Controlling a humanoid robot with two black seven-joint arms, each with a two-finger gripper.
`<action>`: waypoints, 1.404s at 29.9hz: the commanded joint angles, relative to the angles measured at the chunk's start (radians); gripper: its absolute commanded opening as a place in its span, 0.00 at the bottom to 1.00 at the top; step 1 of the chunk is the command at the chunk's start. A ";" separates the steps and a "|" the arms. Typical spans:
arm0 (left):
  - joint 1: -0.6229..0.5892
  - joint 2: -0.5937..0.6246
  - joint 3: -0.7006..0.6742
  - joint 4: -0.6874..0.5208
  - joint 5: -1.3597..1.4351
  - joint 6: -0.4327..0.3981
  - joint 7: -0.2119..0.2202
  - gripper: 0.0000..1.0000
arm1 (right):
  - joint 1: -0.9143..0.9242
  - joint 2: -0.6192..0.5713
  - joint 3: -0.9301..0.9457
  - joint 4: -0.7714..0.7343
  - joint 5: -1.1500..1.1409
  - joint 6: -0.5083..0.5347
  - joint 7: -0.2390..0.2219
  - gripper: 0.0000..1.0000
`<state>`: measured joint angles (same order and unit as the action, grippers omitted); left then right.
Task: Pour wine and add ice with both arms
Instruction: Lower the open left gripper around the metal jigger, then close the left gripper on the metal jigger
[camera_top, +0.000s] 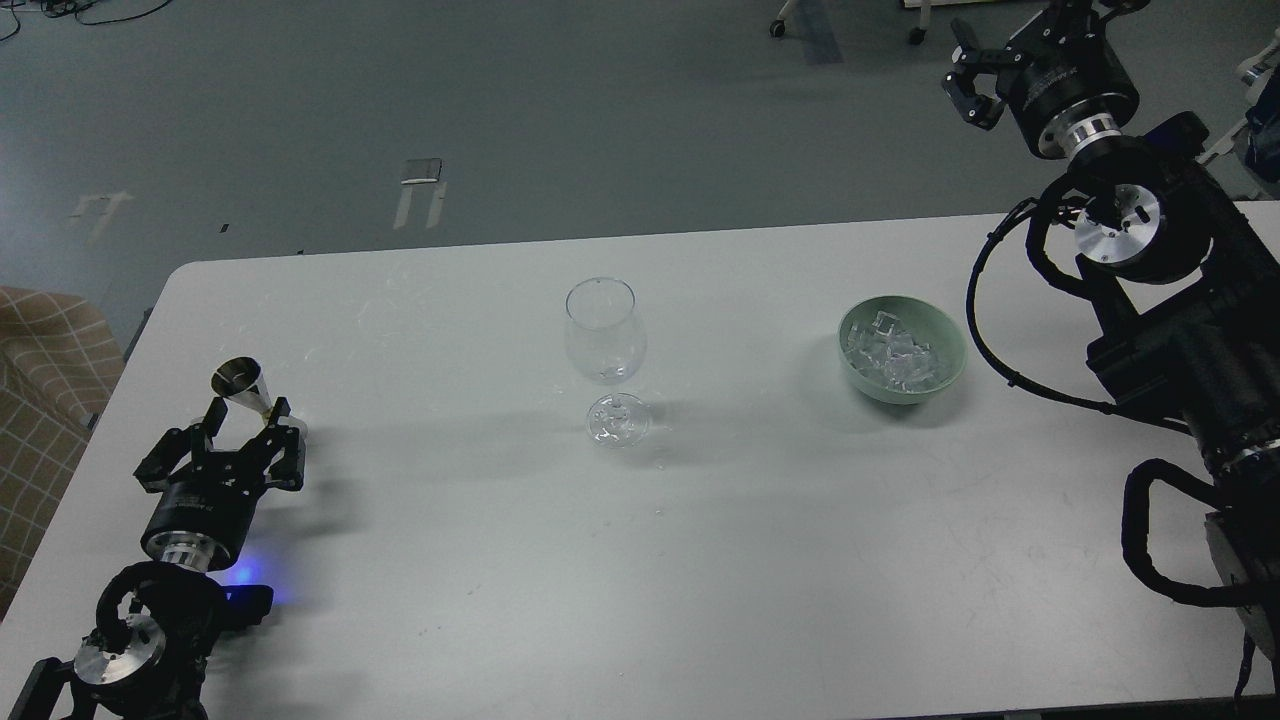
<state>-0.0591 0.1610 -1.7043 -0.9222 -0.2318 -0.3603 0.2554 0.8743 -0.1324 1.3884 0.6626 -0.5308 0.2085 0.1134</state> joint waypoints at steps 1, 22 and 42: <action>-0.016 0.003 0.000 0.026 -0.001 0.000 -0.001 0.64 | 0.000 0.000 -0.002 0.000 -0.001 0.000 0.000 1.00; -0.133 0.005 -0.012 0.172 -0.003 -0.002 -0.010 0.64 | 0.006 0.005 -0.002 -0.018 -0.001 -0.001 0.000 1.00; -0.139 0.006 -0.018 0.175 -0.014 -0.011 -0.010 0.36 | 0.006 0.002 -0.002 -0.018 -0.001 -0.001 0.000 1.00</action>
<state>-0.1975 0.1672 -1.7198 -0.7459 -0.2395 -0.3605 0.2421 0.8804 -0.1303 1.3867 0.6442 -0.5323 0.2070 0.1139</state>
